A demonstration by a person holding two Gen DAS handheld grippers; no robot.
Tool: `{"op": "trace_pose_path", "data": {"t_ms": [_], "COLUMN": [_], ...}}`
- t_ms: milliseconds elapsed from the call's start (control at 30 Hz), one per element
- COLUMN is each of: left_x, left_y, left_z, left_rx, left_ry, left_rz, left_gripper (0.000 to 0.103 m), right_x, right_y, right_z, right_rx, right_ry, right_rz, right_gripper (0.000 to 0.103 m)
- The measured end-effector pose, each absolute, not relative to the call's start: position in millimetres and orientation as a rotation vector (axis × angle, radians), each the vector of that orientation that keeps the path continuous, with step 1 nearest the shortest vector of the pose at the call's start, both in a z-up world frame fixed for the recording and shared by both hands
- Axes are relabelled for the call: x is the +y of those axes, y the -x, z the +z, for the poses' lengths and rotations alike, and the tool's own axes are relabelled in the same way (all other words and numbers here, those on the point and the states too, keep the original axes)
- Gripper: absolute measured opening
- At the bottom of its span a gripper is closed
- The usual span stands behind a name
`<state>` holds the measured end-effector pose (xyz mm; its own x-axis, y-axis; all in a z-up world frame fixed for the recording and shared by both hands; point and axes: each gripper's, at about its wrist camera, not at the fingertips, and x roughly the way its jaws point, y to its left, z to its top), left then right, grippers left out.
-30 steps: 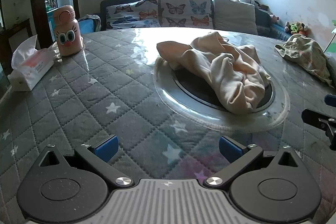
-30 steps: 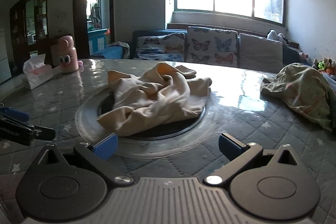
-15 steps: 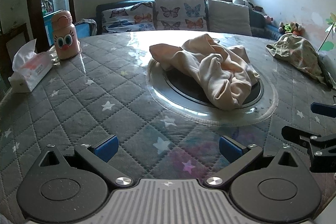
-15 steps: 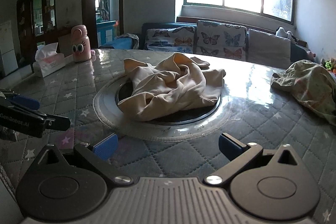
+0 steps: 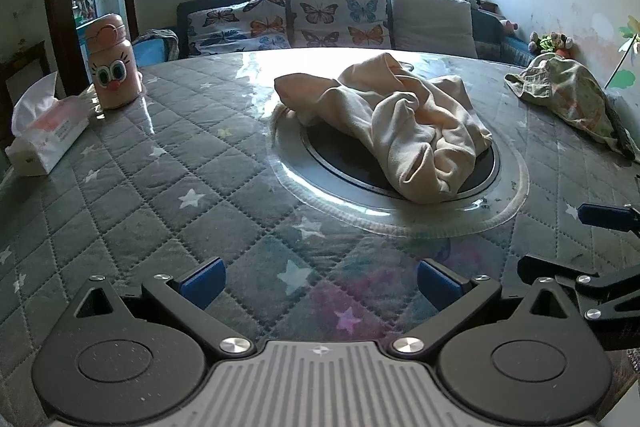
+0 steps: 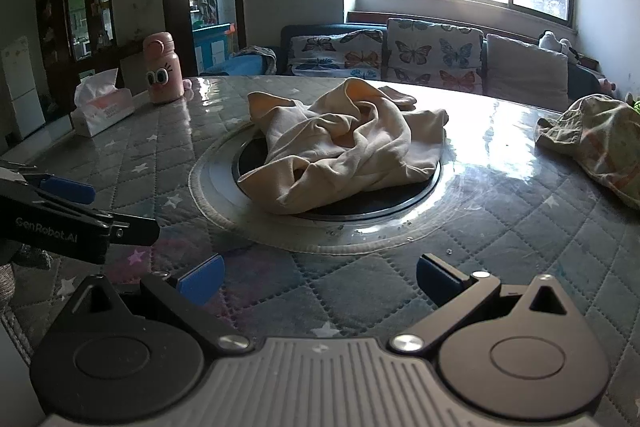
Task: Fold clothes
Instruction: 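Move both tools toward the crumpled cream cloth on the tray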
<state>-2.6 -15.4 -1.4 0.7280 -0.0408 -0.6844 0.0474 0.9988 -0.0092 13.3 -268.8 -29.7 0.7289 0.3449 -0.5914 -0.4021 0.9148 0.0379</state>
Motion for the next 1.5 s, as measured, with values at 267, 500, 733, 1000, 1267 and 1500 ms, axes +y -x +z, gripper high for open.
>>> {"op": "trace_pose_path", "data": {"t_ms": [267, 500, 733, 1000, 1267, 1500], "left_x": [-19.7, -20.9, -18.0, -16.2, -15.5, -14.7], "left_y": [-12.5, -22.6, -32.3, -41.3, -49.4, -56.3], "left_z": [-3.4, -7.2, -10.8, -14.0, -14.6, -16.3], "left_rx": [0.767, 0.787, 0.805, 0.819, 0.829, 0.839], "left_ry": [-0.013, -0.013, -0.007, -0.004, -0.004, -0.006], "left_rz": [-0.063, -0.069, -0.065, -0.071, -0.071, -0.067], "left_gripper": [0.103, 0.103, 0.103, 0.103, 0.103, 0.103], "right_x": [-267.7, -263.2, -259.7, -256.1, -252.5, -251.1], "right_y": [-22.7, -28.7, -35.6, -42.9, -51.6, -59.1], "right_z": [-31.6, -34.0, -35.4, -36.6, -39.8, -41.0], "right_rx": [0.653, 0.666, 0.677, 0.69, 0.705, 0.719], "right_ry": [0.099, 0.107, 0.107, 0.109, 0.117, 0.119], "right_rz": [0.409, 0.415, 0.421, 0.43, 0.438, 0.433], "right_gripper": [0.103, 0.103, 0.103, 0.103, 0.103, 0.103]}}
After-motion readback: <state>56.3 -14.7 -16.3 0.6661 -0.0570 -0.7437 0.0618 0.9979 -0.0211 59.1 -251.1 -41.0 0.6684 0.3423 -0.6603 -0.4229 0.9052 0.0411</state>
